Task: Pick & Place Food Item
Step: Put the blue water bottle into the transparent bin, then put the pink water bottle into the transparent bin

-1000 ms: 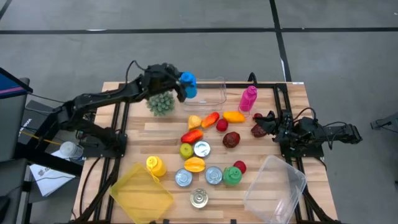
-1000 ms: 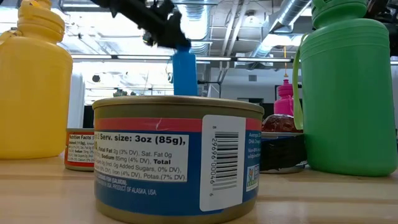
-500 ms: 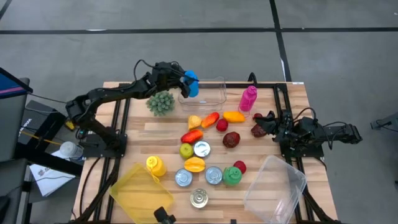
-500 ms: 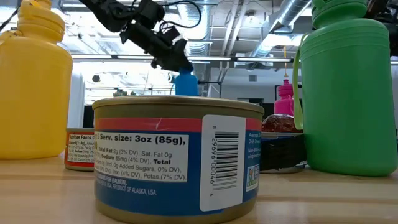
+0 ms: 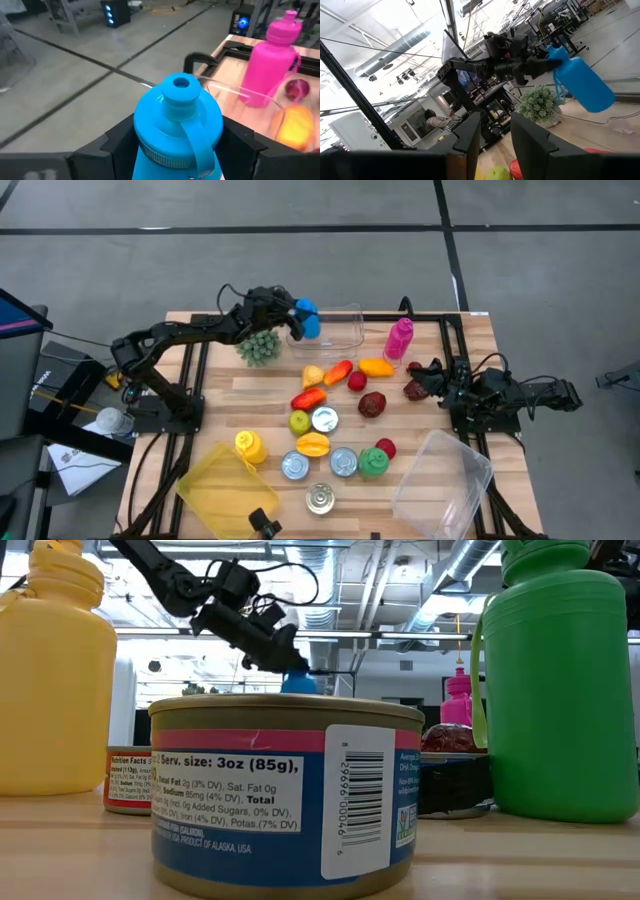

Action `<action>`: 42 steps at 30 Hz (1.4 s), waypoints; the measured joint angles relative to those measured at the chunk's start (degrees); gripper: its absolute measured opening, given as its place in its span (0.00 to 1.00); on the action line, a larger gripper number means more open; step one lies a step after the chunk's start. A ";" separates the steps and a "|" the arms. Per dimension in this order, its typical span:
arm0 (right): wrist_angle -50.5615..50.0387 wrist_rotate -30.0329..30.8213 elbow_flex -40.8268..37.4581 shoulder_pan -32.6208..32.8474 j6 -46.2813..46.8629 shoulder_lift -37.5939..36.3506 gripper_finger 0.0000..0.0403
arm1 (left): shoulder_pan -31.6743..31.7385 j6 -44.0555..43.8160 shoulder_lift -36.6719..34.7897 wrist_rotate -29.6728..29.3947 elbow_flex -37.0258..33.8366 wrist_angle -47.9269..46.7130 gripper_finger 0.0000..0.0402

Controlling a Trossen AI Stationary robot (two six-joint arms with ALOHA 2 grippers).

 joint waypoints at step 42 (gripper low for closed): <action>0.00 4.33 0.00 -0.02 0.87 0.01 0.28 | 2.21 0.44 2.20 -1.25 -1.53 1.70 0.69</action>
